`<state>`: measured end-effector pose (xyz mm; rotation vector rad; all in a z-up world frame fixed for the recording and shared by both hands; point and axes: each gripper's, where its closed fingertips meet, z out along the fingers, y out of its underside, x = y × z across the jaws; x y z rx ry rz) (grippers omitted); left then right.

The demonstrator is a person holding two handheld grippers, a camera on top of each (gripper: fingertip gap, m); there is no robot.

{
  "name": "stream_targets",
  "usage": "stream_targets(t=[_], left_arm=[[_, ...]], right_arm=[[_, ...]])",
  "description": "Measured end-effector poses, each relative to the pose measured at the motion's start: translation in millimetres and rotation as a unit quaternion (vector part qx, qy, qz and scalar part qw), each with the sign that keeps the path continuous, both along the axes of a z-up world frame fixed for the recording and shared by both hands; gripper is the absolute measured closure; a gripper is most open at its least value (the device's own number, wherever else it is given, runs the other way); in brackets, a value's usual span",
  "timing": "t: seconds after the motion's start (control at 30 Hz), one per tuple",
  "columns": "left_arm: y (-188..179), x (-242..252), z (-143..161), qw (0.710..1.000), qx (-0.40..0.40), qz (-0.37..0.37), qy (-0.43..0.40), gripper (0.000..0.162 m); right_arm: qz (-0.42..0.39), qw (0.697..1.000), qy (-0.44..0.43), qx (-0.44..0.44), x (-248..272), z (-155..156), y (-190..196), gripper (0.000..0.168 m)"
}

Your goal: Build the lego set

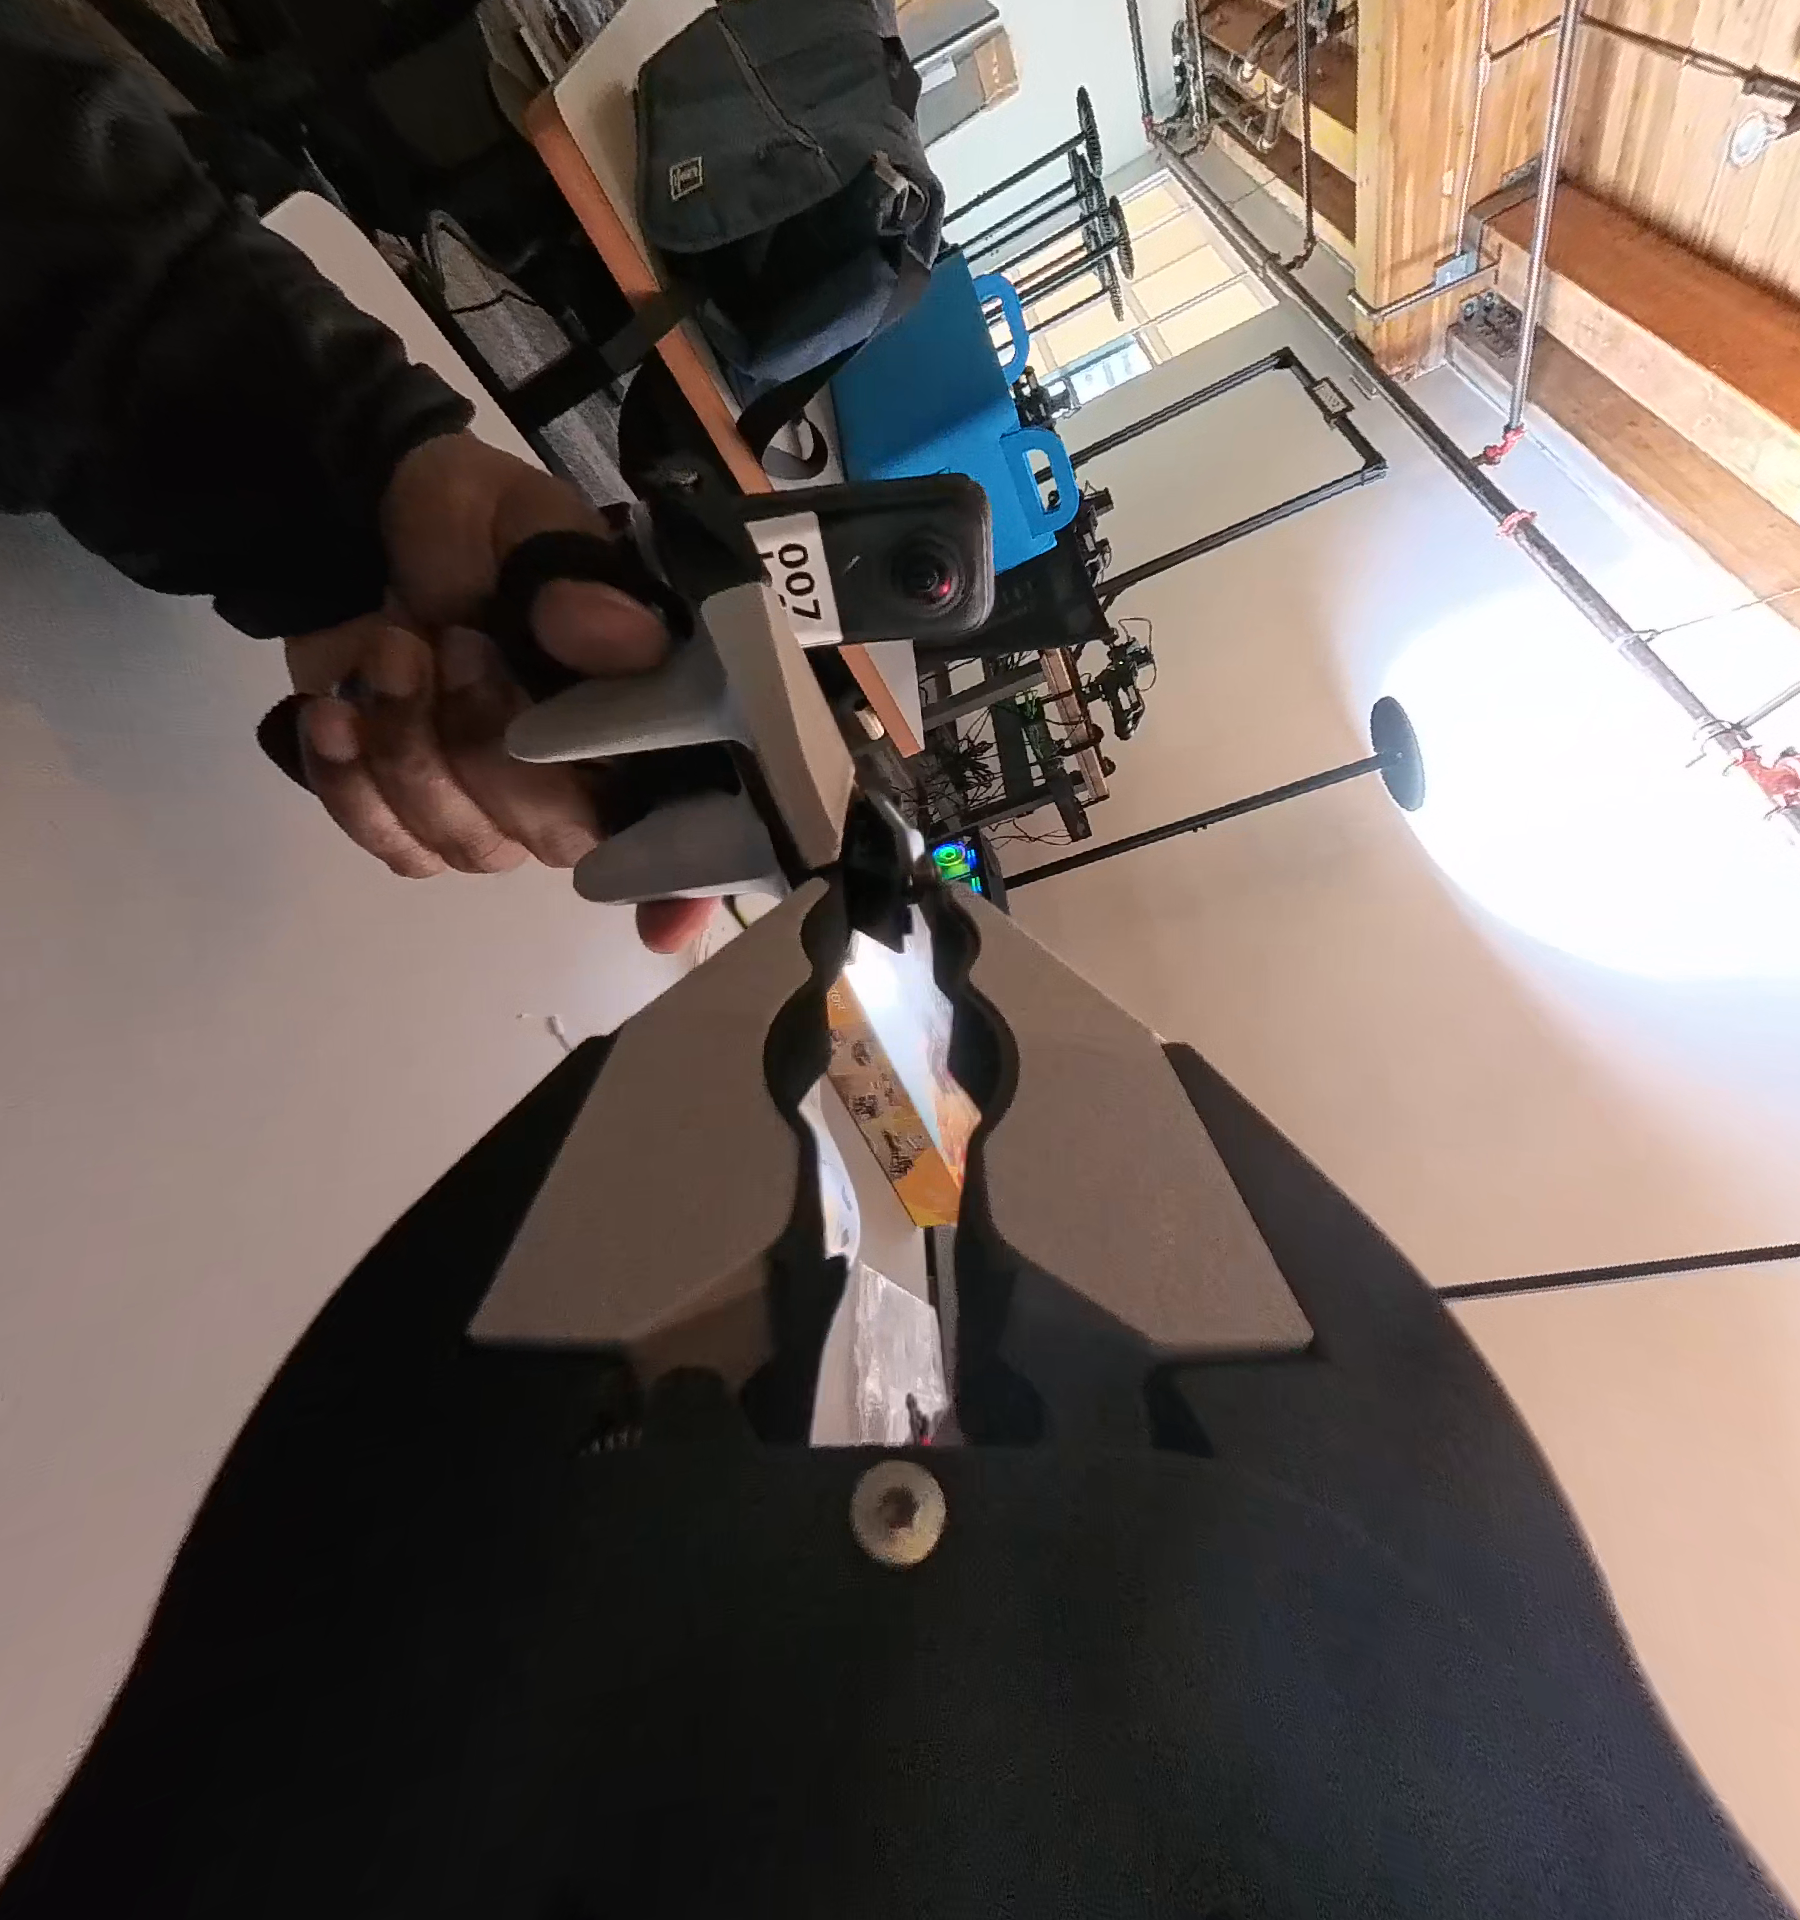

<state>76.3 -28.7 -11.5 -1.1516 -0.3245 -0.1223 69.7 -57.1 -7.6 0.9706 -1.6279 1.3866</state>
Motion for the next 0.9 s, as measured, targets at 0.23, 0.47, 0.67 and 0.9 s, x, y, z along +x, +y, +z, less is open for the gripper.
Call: stream_targets(t=[0.23,0.47,0.67,0.9], left_arm=[[0.2,1.0,1.0,1.000,-0.001,0.002,0.008,0.145],[0.4,1.1,-0.1,1.000,-0.010,0.009,0.014,0.145],[1.3,-4.1,-7.4,0.998,-0.048,0.036,0.017,0.143],[4.8,-16.2,-25.3,0.993,-0.098,0.056,-0.018,0.143]], right_arm=[[0.001,1.000,0.006,-0.007,0.9,1.9,0.8,0.150],[0.001,1.000,0.006,-0.008,0.8,1.4,1.3,0.150],[-0.008,1.000,-0.001,-0.004,-5.6,-2.9,3.1,0.146],[-0.013,0.997,-0.068,0.012,-18.8,-21.0,7.9,0.146]])
